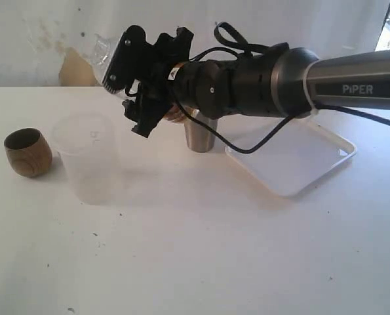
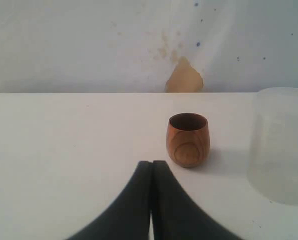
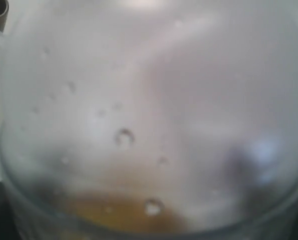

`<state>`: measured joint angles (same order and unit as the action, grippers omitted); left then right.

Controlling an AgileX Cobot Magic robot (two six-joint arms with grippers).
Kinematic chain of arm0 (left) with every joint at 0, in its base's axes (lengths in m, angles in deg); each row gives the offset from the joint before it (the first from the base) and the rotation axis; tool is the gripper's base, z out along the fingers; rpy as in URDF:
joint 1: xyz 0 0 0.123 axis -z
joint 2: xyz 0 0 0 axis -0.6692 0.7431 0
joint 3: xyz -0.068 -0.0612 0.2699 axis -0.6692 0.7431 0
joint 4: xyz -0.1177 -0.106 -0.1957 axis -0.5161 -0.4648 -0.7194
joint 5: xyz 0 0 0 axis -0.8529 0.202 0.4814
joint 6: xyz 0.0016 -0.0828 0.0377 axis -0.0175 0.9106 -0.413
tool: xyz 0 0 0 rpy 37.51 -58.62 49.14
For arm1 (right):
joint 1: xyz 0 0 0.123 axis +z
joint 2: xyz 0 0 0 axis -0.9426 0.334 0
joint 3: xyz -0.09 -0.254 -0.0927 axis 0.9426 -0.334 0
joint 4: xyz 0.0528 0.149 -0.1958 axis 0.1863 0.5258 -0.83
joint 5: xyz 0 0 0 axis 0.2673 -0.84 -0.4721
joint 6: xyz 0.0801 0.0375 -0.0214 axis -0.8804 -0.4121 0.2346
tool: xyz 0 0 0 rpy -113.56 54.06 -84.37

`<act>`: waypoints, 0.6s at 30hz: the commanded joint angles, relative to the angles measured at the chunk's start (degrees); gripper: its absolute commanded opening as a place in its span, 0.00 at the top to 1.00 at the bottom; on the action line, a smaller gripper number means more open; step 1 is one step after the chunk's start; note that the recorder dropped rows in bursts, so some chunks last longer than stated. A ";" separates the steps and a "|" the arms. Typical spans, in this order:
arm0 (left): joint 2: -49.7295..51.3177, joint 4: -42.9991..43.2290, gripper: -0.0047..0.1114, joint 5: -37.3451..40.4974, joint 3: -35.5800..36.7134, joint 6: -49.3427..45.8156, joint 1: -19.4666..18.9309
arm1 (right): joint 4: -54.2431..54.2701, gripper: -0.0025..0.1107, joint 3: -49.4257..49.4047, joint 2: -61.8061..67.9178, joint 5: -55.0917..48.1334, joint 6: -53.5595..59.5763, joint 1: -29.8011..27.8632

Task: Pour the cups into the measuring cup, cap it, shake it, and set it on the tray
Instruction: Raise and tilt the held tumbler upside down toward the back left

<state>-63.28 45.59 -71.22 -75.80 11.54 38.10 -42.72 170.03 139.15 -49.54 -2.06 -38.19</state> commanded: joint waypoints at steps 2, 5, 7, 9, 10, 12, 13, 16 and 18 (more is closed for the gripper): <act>-0.21 0.02 0.96 -0.45 0.29 0.00 -0.05 | 0.23 0.98 1.18 -0.99 2.55 11.49 -0.33; -0.21 0.02 0.96 -0.45 0.29 0.00 -0.05 | 1.06 0.98 1.18 -0.99 4.07 14.86 -0.33; -0.21 0.02 0.96 -0.45 0.29 0.00 -0.05 | 3.73 0.98 1.18 -0.99 5.93 16.26 -0.33; -0.21 0.02 0.96 -0.45 0.29 0.00 -0.05 | 10.87 0.98 1.18 -0.99 8.40 20.54 -0.33; -0.21 0.02 0.96 -0.45 0.29 0.00 -0.05 | 14.97 0.98 1.18 -0.99 9.58 23.01 -0.33; -0.21 0.02 0.96 -0.45 0.29 0.00 -0.05 | 23.49 0.98 1.18 -0.99 12.18 30.41 -0.33; -0.21 0.02 0.96 -0.45 0.29 0.00 -0.05 | 26.31 0.98 1.18 -0.99 13.35 34.23 -0.33; -0.21 0.02 0.96 -0.45 0.29 0.00 -0.05 | 31.10 0.98 1.26 -0.99 15.05 42.16 -0.33; -0.21 0.02 0.96 -0.45 0.29 0.00 -0.05 | 32.51 0.98 1.40 -0.99 15.41 44.29 -0.33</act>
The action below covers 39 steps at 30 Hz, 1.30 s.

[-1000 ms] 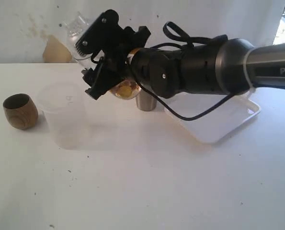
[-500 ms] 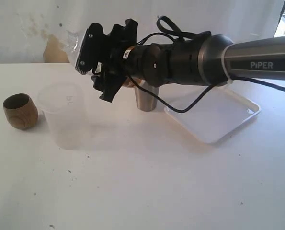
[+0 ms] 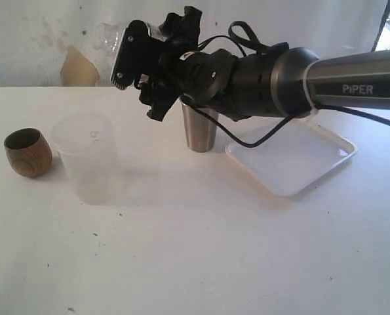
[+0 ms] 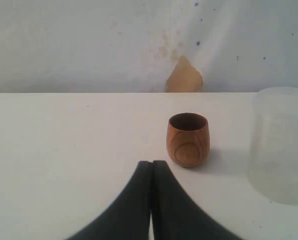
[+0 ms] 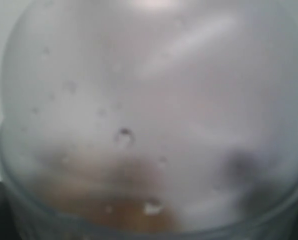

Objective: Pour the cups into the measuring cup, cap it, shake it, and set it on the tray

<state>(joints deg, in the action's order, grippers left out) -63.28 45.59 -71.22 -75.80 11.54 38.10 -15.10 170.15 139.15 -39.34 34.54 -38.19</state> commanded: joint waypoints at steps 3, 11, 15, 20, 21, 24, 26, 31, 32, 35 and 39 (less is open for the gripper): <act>-0.21 0.02 0.96 -0.45 0.29 0.00 -0.05 | 4.97 0.98 1.56 -0.83 5.80 9.46 -0.33; -0.21 0.02 0.96 -0.45 0.29 0.00 -0.05 | 4.97 0.98 1.69 -0.84 5.55 14.79 0.39; -0.21 0.02 0.96 -0.45 0.29 0.00 -0.05 | 4.97 0.98 1.69 -0.56 5.44 15.12 2.36; -0.21 0.02 0.96 -0.45 0.29 0.00 -0.05 | 4.97 0.98 1.97 0.96 9.58 22.79 3.21; -0.21 0.02 0.96 -0.45 0.29 0.00 -0.05 | 4.97 0.98 1.97 1.24 9.58 22.97 3.21; -0.21 0.02 0.96 -0.45 0.29 0.00 -0.05 | 4.97 0.98 1.97 2.32 10.33 22.97 3.21; -0.21 0.02 0.96 -0.45 0.29 0.00 -0.05 | 4.97 0.98 1.97 2.99 10.75 23.08 3.21; -0.21 0.02 0.96 -0.45 0.29 0.00 -0.05 | 4.97 0.98 1.97 4.18 14.86 25.01 3.21; -0.21 0.02 0.96 -0.45 0.29 0.00 -0.05 | 4.81 0.98 1.97 4.29 15.00 25.01 3.21; -0.21 0.02 0.96 -0.45 0.29 0.00 -0.05 | 4.81 0.98 1.97 4.29 15.00 25.01 3.21; -0.21 0.02 0.96 -0.45 0.29 0.00 -0.05 | -0.04 0.98 1.97 4.30 16.24 25.01 3.21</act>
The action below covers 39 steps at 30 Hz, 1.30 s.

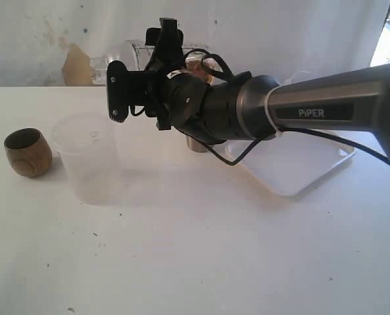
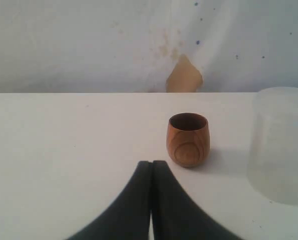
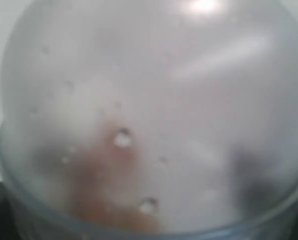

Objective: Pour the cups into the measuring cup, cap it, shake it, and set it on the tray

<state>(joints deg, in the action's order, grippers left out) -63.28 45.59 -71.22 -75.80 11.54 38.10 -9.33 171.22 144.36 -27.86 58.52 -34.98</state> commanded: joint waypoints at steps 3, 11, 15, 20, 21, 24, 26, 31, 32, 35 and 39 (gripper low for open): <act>-0.21 0.02 0.96 -0.45 0.29 0.00 -0.05 | -7.87 0.98 0.91 -0.91 4.76 1.03 0.00; -0.21 0.02 0.96 -0.45 0.29 0.00 -0.05 | -12.55 0.98 0.91 -0.91 5.32 1.03 0.00; -0.21 0.02 0.96 -0.45 0.29 0.00 -0.05 | -13.04 0.98 0.91 -0.83 5.47 1.03 0.00; -0.21 0.02 0.96 -0.45 0.29 0.00 -0.05 | -16.09 0.98 0.91 -0.83 6.75 1.03 0.00; -0.21 0.02 0.96 -0.45 0.29 0.00 -0.05 | -16.21 0.98 0.91 -0.83 7.02 1.03 0.00; -0.21 0.02 0.96 -0.45 0.29 0.00 -0.05 | -17.95 0.98 0.91 -0.83 7.80 1.03 -0.11; -0.21 0.02 0.96 -0.45 0.29 0.00 -0.05 | -18.63 0.98 0.91 -0.83 7.80 1.03 -0.11; -0.21 0.02 0.96 -0.45 0.29 0.00 -0.05 | -20.40 0.98 0.91 -0.67 7.80 1.03 -0.11; -0.21 0.02 0.96 -0.45 0.29 0.00 -0.05 | -20.62 0.98 0.91 -0.55 8.17 1.03 -0.11; -0.21 0.02 0.96 -0.45 0.29 0.00 -0.05 | -21.70 0.98 0.91 -0.04 8.82 1.03 -0.11; -0.21 0.02 0.96 -0.45 0.29 0.00 -0.05 | -22.60 0.98 0.91 0.77 9.31 1.03 -0.11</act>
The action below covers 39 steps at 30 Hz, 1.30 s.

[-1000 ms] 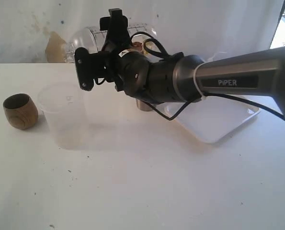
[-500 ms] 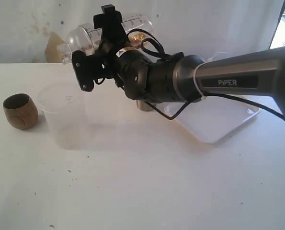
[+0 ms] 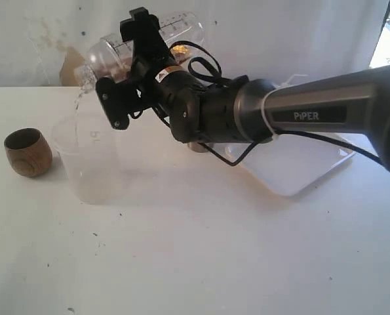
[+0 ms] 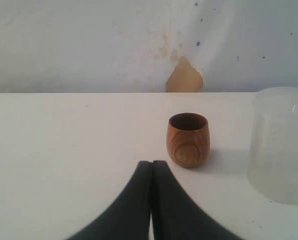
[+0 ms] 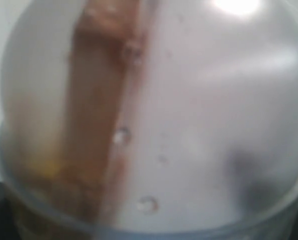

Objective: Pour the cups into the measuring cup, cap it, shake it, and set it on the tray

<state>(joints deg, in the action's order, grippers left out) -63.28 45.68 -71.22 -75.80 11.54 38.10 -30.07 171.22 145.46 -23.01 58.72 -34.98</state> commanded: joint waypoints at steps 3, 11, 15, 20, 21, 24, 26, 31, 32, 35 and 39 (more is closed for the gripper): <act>-0.21 -0.07 0.96 -0.45 0.29 0.00 -0.05 | -2.01 0.98 0.91 -0.08 4.68 0.83 -0.11; -0.21 -0.07 0.96 -0.45 0.29 0.00 -0.05 | -2.40 0.98 0.91 0.01 5.51 0.83 -0.18; -0.21 -0.07 0.96 -0.45 0.29 0.00 -0.05 | -4.11 0.98 0.91 0.01 5.60 0.83 -0.23; -0.21 -0.07 0.96 -0.45 0.29 0.00 -0.05 | -4.88 0.98 0.91 0.01 5.91 0.83 -0.61; -0.21 -0.07 0.96 -0.45 0.29 0.00 -0.05 | -4.88 0.98 0.91 0.01 5.91 0.83 -0.72; -0.21 -0.07 0.96 -0.45 0.29 0.00 -0.05 | -5.01 0.98 0.91 0.01 5.91 0.83 -1.36; -0.21 -0.07 0.96 -0.45 0.29 0.00 -0.05 | -5.11 0.98 0.91 0.01 6.69 0.83 -1.33; -0.21 -0.07 0.96 -0.45 0.29 0.00 -0.05 | -9.95 0.98 0.91 0.01 7.44 0.83 -1.87; -0.21 -0.07 0.96 -0.45 0.29 0.00 -0.05 | -10.12 0.98 0.91 0.01 7.44 0.83 -1.87; -0.21 -0.07 0.96 -0.45 0.29 0.00 -0.05 | -10.12 0.98 0.91 0.01 7.44 0.83 -1.87; -0.21 -0.07 0.96 -0.45 0.29 0.00 -0.05 | -11.29 0.98 0.91 0.01 7.44 0.83 -2.37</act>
<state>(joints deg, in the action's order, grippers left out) -63.28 45.68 -71.22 -75.80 11.54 38.10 -40.30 171.22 146.37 -19.28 58.72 -36.34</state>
